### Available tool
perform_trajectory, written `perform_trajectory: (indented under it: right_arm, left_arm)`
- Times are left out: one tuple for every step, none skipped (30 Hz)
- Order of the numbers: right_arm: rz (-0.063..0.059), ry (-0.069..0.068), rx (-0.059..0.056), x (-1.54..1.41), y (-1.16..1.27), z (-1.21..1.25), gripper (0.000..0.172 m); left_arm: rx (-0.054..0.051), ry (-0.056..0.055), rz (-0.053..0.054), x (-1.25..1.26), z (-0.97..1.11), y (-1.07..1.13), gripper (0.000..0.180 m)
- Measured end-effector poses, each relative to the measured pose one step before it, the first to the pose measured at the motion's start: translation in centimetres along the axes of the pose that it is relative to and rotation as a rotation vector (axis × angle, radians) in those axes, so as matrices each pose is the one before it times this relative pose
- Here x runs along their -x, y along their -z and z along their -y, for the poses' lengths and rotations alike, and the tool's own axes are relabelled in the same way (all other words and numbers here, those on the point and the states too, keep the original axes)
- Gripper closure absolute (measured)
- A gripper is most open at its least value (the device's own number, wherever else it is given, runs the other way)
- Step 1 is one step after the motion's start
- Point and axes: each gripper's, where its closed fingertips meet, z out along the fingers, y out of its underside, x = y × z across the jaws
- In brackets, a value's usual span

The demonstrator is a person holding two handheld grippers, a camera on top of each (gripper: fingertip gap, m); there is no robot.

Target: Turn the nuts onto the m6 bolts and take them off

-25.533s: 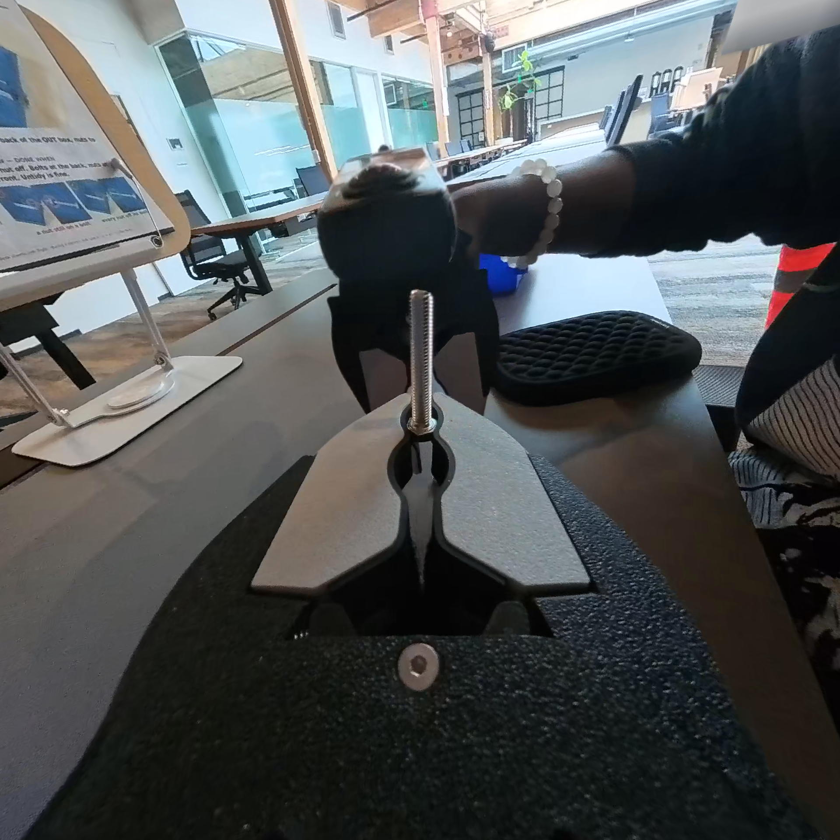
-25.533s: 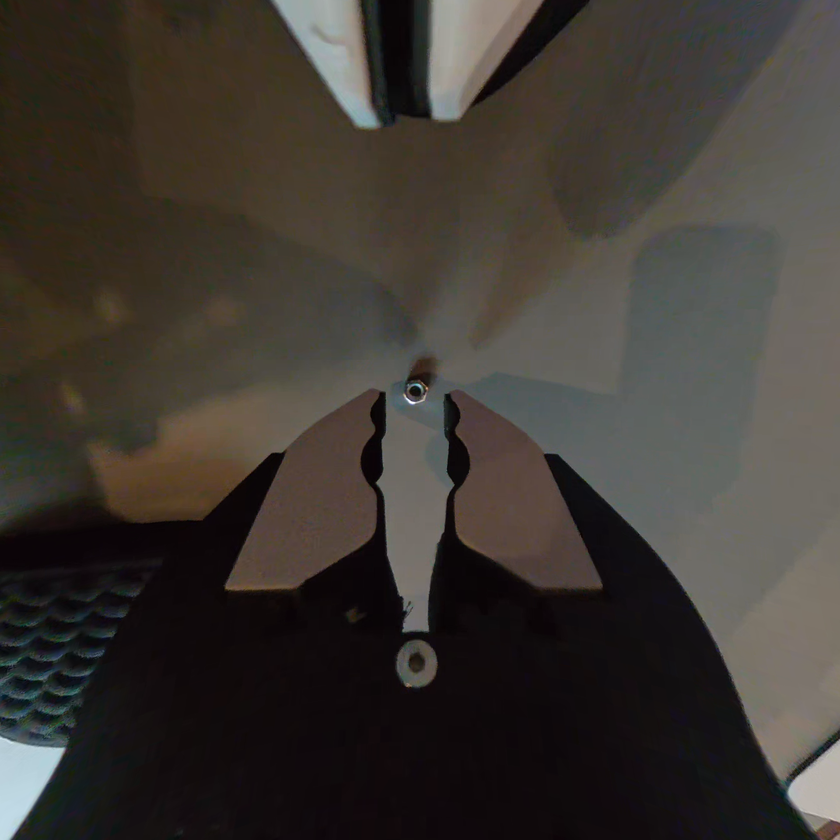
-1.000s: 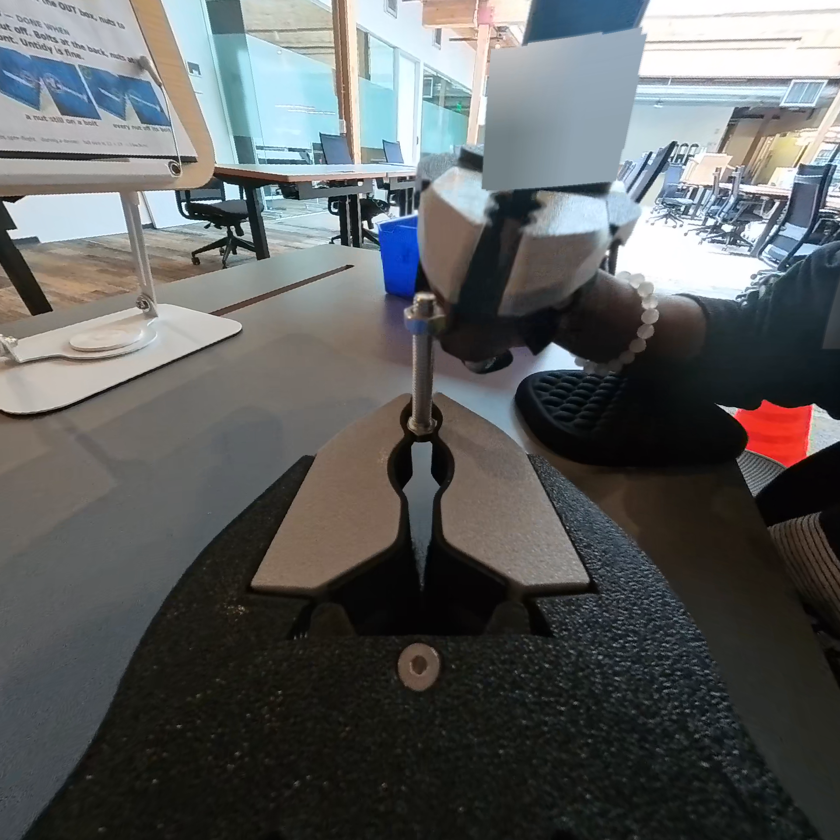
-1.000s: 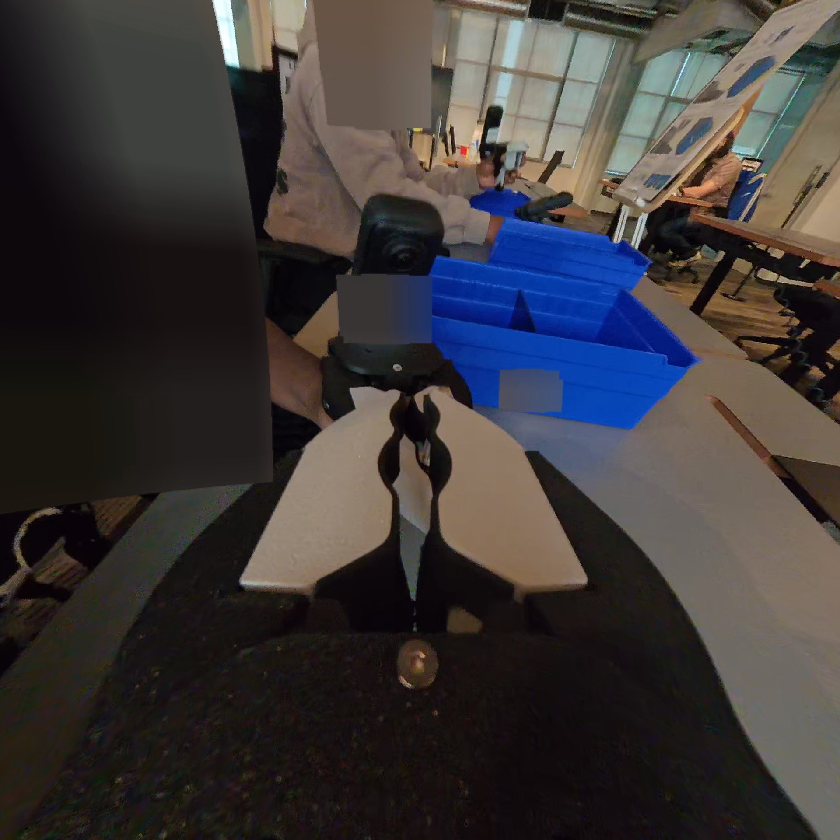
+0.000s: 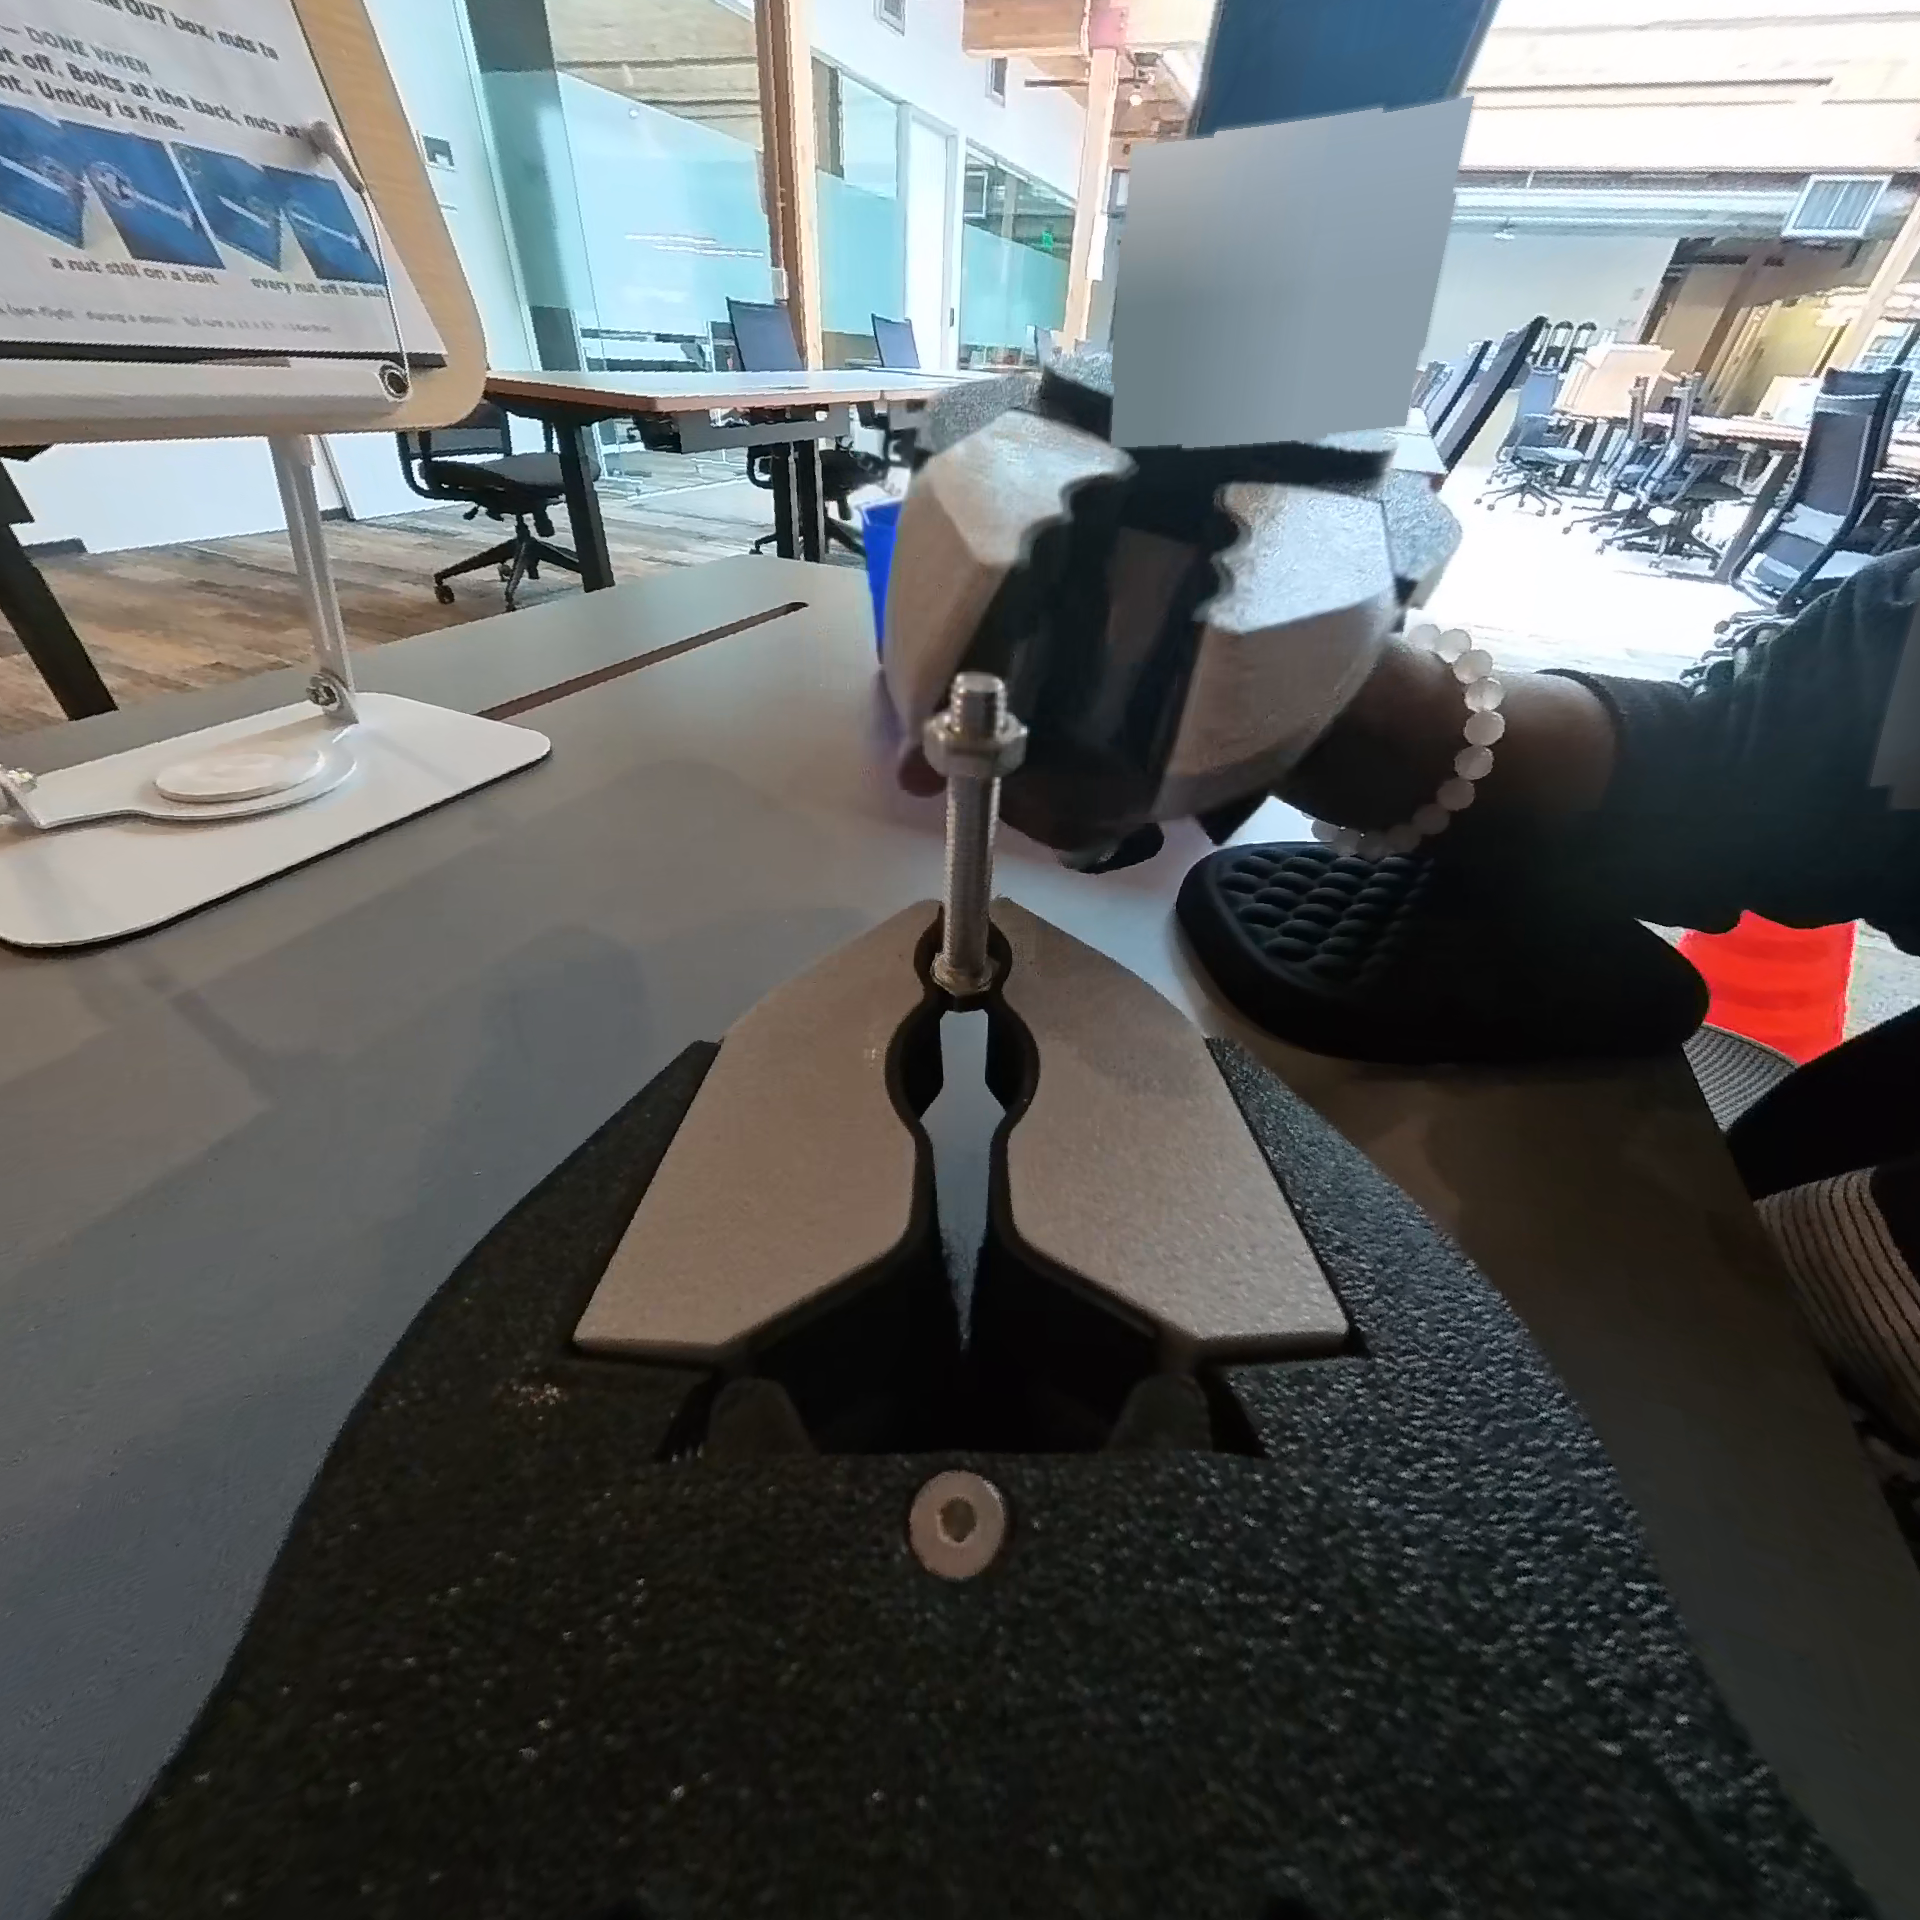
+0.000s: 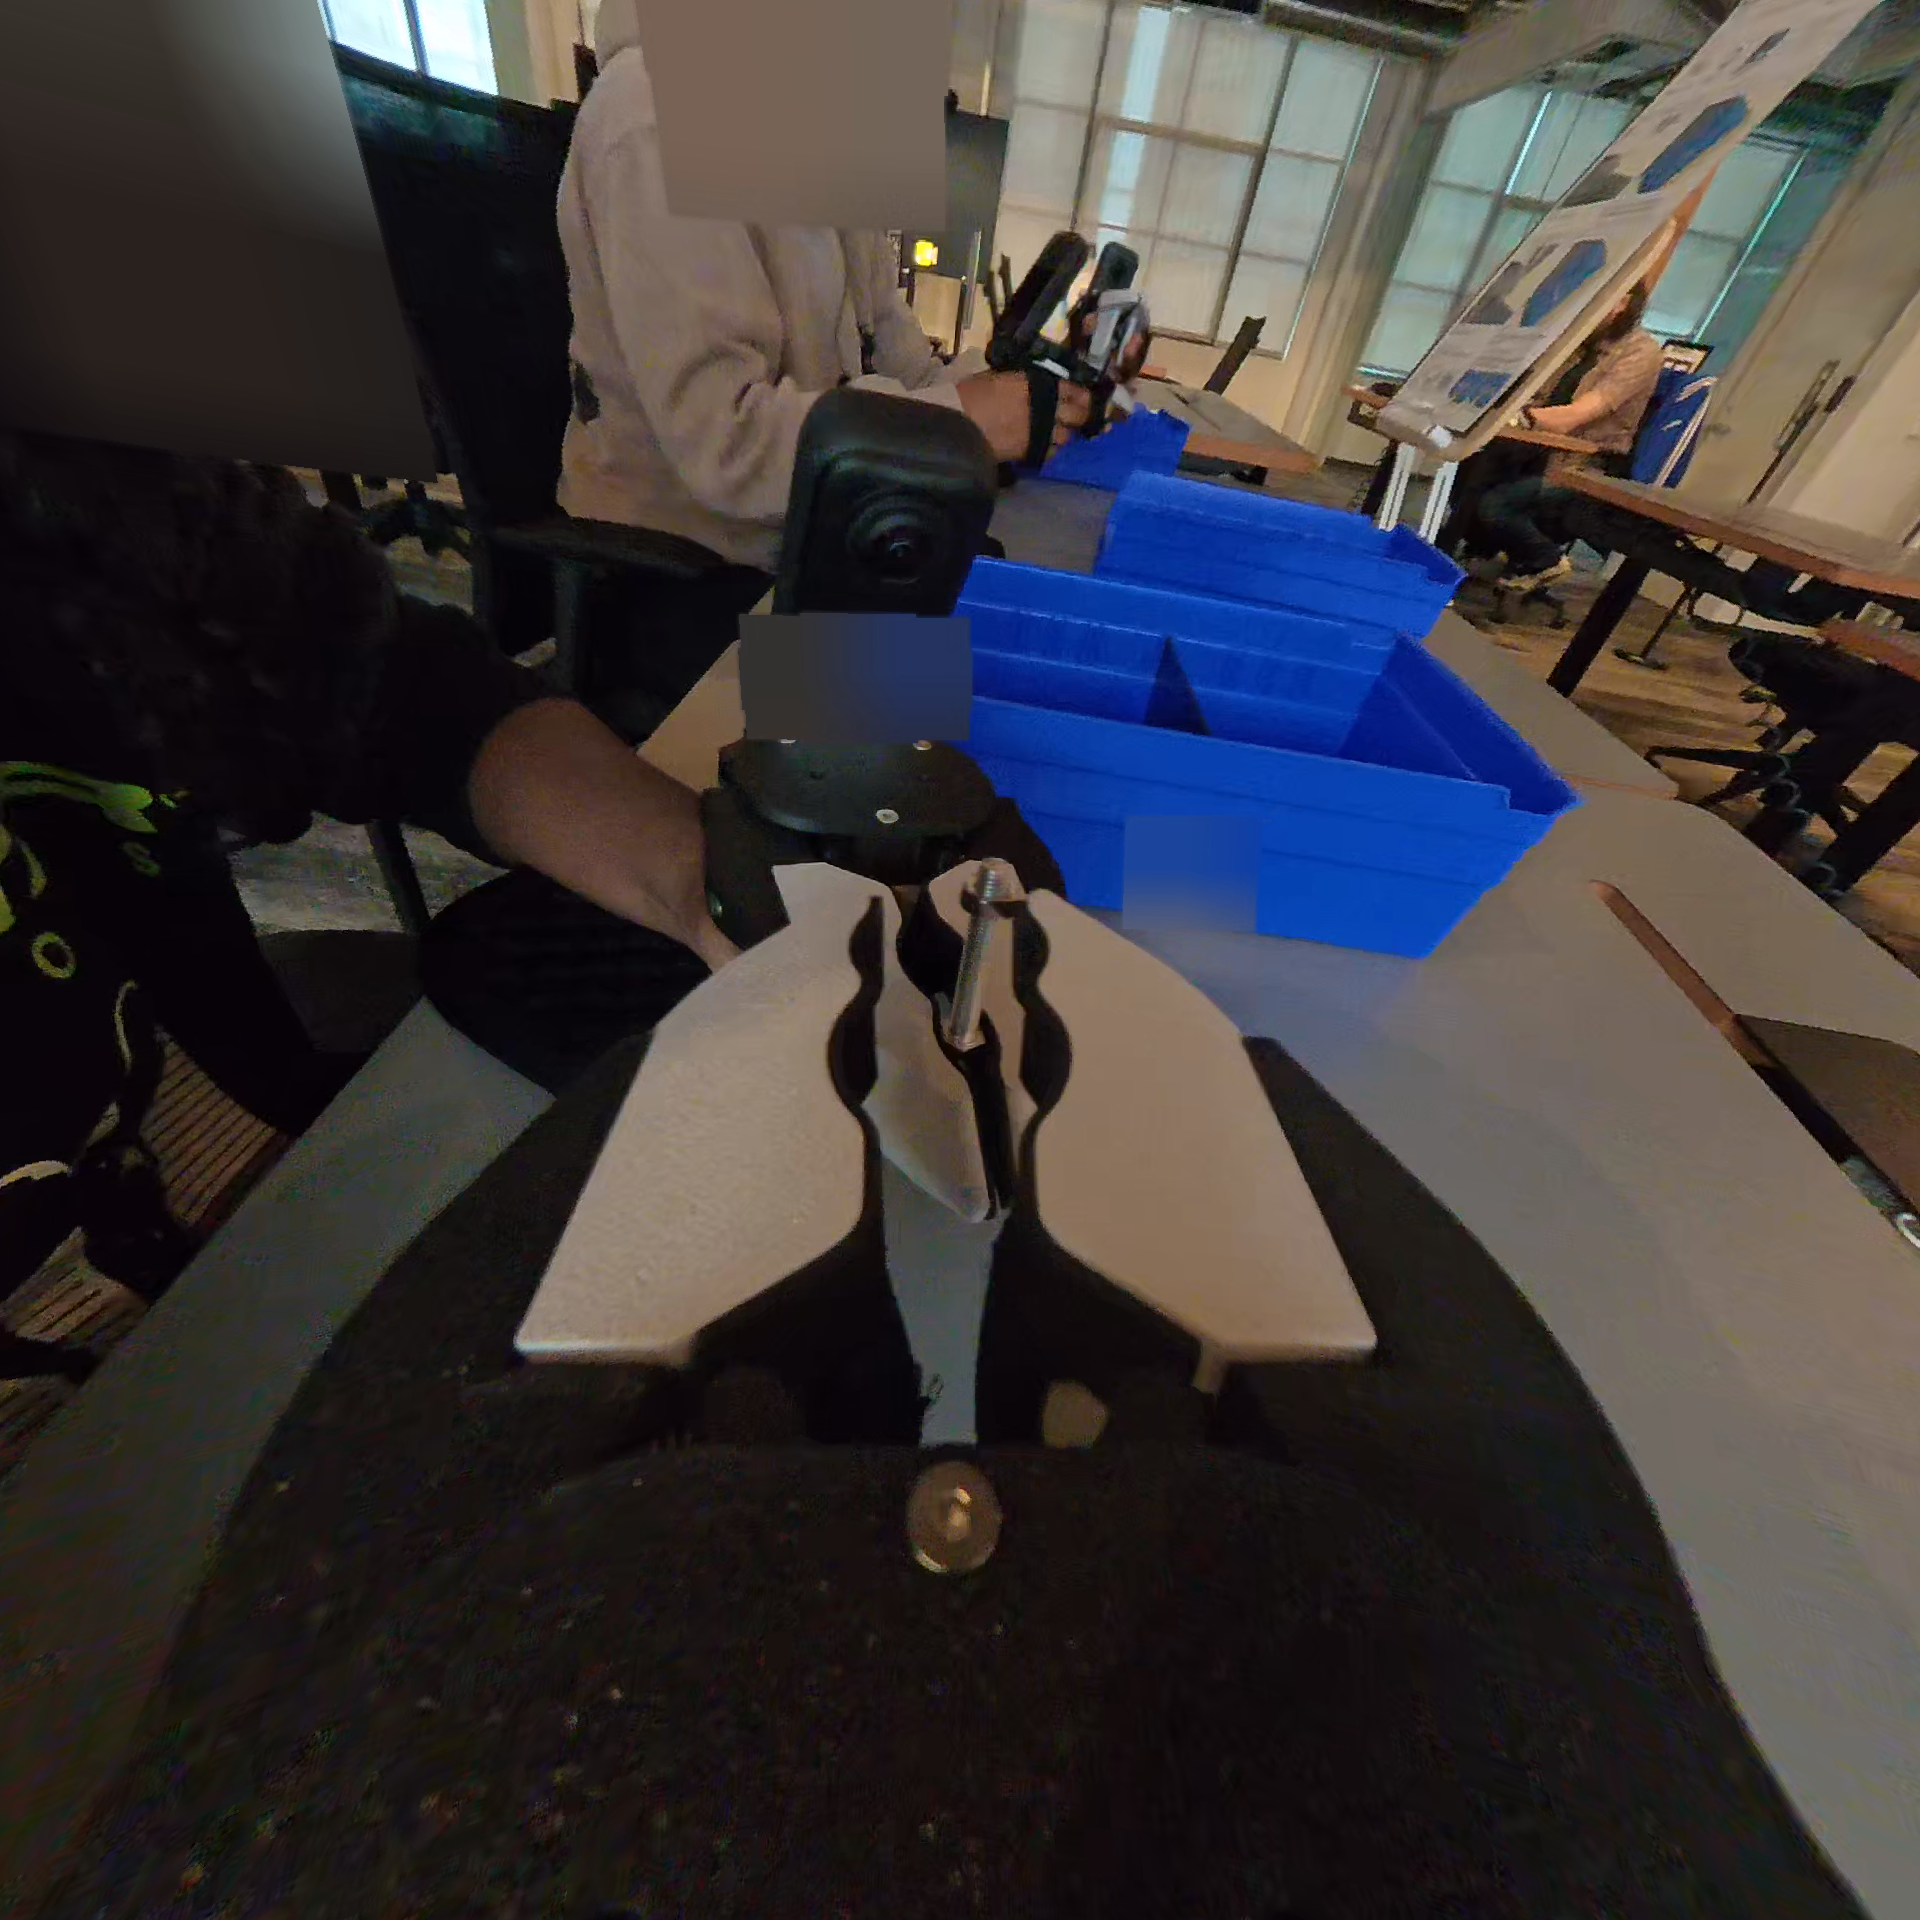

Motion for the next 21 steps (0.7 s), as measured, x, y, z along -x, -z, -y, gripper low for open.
perform_trajectory:
  right_arm:
    - [-0.0042,0.0021,-0.0012,-0.102,0.151,0.053,0.156]
    - [0.0063,-0.0046,-0.0079,-0.012,0.199,0.146,0.164]
    - [0.0028,-0.0158,-0.0158,-0.085,0.159,0.246,0.164]
    - [0.0035,-0.0151,-0.0117,-0.052,0.085,0.152,0.165]
    - [0.0005,-0.0067,-0.0023,-0.06,-0.021,-0.033,0.164]
    - [-0.012,0.0029,0.0056,-0.164,-0.116,-0.18,0.159]
    - [-0.0135,0.0102,0.0071,-0.132,-0.193,-0.208,0.147]
    - [-0.006,0.0122,0.0066,0.027,-0.194,-0.15,0.139]
    - [0.0038,0.0109,0.0056,0.168,-0.124,-0.091,0.138]
    - [0.0111,0.0075,0.0059,0.249,-0.026,-0.037,0.144]
    - [-0.0003,0.0011,0.0055,0.029,0.082,0.022,0.151]
    - [-0.0016,-0.003,0.0034,-0.097,0.172,0.046,0.159]
    - [0.013,-0.0112,-0.0057,0.069,0.194,0.143,0.165]
    - [0.0036,-0.0199,-0.0088,-0.072,0.126,0.141,0.165]
    - [0.0052,-0.0127,-0.0058,-0.036,0.038,0.046,0.165]
    - [-0.0026,-0.0033,0.001,-0.075,-0.055,-0.105,0.163]
    - [-0.0126,0.0045,0.0031,-0.159,-0.158,-0.159,0.155]
    - [-0.0077,0.0108,0.0003,-0.023,-0.198,-0.107,0.142]
    - [0.001,0.0124,0.0015,0.138,-0.172,-0.066,0.138]
    - [0.0093,0.0099,0.0056,0.252,-0.08,-0.064,0.139]
    - [0.0066,0.0056,0.0114,0.157,0.011,-0.084,0.147]
  left_arm:
    - [-0.0012,-0.0014,0.0024,0.017,0.023,0.013,0.18]
    - [-0.0006,0.0013,0.0014,0.036,-0.001,0.01,0.18]
    - [0.0007,0.0031,-0.0012,0.011,-0.006,-0.001,0.18]
    - [0.0006,0.0007,-0.0015,-0.015,-0.006,-0.013,0.18]
    - [0.0011,-0.0026,-0.0017,-0.039,-0.016,-0.012,0.18]
    - [0.0027,-0.0036,-0.0015,-0.048,-0.045,-0.025,0.18]
    - [0.0023,-0.0031,-0.0007,-0.043,-0.02,-0.027,0.18]
    - [0.001,-0.0017,-0.0005,-0.021,-0.013,-0.008,0.18]
    - [-0.0002,0.0006,0.0002,0.007,-0.008,0.003,0.18]
    - [-0.0014,0.0027,0.0017,0.054,0.019,0.02,0.18]
    - [-0.0017,0.0025,0.0014,0.038,0.022,0.022,0.18]
    - [-0.0014,0.0007,0.0006,0.016,0.018,0.008,0.18]
    - [-0.0007,0.0013,0.0006,0.025,0.009,0.01,0.18]
    - [0.0004,0.0015,-0.0006,0.009,-0.003,-0.005,0.18]
    - [0.0013,-0.0011,-0.0022,-0.042,-0.017,-0.014,0.18]
    - [0.002,-0.0039,-0.002,-0.059,-0.027,-0.021,0.18]
    - [0.0019,-0.0039,-0.0015,-0.057,-0.026,-0.013,0.18]
    - [0.0012,-0.0019,-0.0013,-0.034,-0.015,-0.02,0.18]
    - [-0.0001,0.0006,-0.0001,0.003,0.001,0.004,0.18]
    - [-0.0014,0.0027,0.0011,0.047,0.019,0.02,0.18]
    - [-0.0018,0.0033,0.0022,0.052,0.024,0.026,0.18]
